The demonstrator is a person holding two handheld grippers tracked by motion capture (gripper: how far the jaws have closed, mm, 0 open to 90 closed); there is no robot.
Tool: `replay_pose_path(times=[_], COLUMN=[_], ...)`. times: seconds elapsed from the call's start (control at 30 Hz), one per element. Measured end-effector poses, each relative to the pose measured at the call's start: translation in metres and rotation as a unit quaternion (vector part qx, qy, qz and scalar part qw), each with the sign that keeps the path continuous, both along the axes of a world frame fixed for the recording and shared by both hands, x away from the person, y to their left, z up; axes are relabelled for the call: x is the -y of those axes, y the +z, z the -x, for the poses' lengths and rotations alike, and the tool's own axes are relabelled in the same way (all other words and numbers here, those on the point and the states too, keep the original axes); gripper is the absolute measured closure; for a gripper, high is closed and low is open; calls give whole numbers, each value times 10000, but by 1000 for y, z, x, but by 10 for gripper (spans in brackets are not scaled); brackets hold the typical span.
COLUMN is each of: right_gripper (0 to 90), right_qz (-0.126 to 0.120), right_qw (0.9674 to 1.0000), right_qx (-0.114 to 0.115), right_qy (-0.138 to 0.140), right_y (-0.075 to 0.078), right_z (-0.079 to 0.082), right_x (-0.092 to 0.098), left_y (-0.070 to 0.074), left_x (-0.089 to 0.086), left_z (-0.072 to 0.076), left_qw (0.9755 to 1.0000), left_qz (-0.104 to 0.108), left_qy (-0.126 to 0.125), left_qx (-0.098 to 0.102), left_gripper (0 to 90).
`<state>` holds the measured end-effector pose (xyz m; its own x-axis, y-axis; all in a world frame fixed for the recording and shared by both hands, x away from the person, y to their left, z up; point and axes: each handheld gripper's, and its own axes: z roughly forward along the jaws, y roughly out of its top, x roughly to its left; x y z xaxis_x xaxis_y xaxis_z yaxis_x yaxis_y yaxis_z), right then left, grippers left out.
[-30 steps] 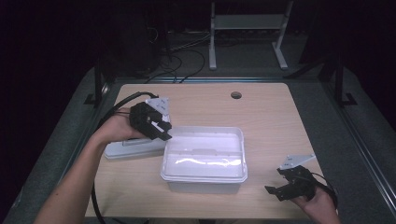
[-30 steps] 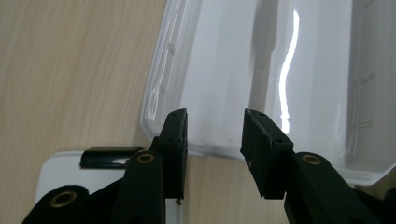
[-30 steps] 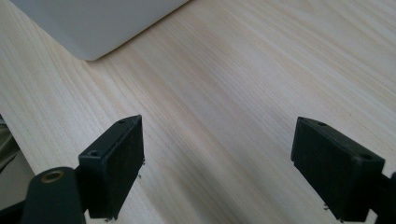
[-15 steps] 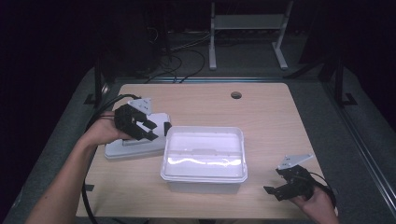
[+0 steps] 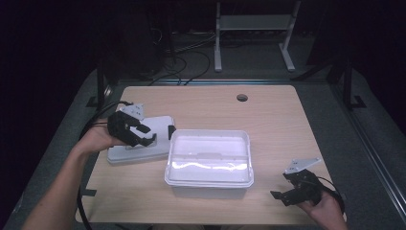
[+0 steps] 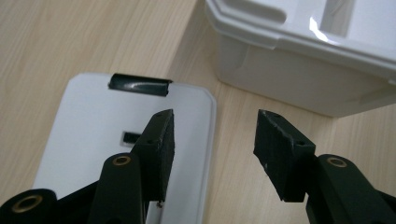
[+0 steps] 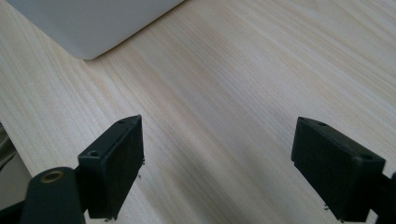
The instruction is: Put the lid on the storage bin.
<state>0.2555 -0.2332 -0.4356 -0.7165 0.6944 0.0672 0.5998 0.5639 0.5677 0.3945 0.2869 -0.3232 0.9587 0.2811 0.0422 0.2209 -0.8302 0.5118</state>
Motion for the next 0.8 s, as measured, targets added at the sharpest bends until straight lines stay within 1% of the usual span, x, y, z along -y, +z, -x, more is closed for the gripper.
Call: replay_pose_path(times=[0.1, 0.2, 0.3, 0.33, 0.43, 0.53, 0.63, 0.7, 0.73, 0.8], right_gripper=[165, 165, 165, 165, 165, 165, 165, 165, 165, 165], right_qz=[1, 23, 25, 37, 68, 83, 117, 135, 134, 128], right_qw=[10000, 10000, 10000, 10000, 10000, 9999, 9999, 9998, 9998, 9998], right_qx=[-1, -7, -23, -26, -33, -66, -74, -89, -101, -105], right_qy=[5, 13, 18, 23, 50, 59, 99, 111, 98, 83], right_y=[0, -1, -1, -1, -2, -3, -4, -4, -4, -5], right_z=[0, 0, 0, -1, -2, -3, -4, -4, -3, -3], right_x=[-1, -2, -3, -3, -5, -6, -8, -9, -9, -9], left_y=[-5, -9, -15, -18, -26, -36, -47, -54, -57, -62], left_x=[-5, -12, -18, -20, -25, -31, -39, -43, -45, -48], left_z=[-2, -4, -6, -7, -11, -15, -20, -22, -23, -24], left_qw=[10000, 9999, 9999, 9998, 9994, 9992, 9985, 9985, 9985, 9985], left_qz=[-68, -2, -23, -49, -222, -254, -366, -338, -292, -269], left_qy=[46, 100, 149, 179, 246, 309, 389, 424, 436, 479], left_qx=[-7, -9, -22, -5, -3, 6, -73, -121, -123, -46], left_gripper=[459, 458, 453, 449, 441, 443, 478, 499, 510, 528])
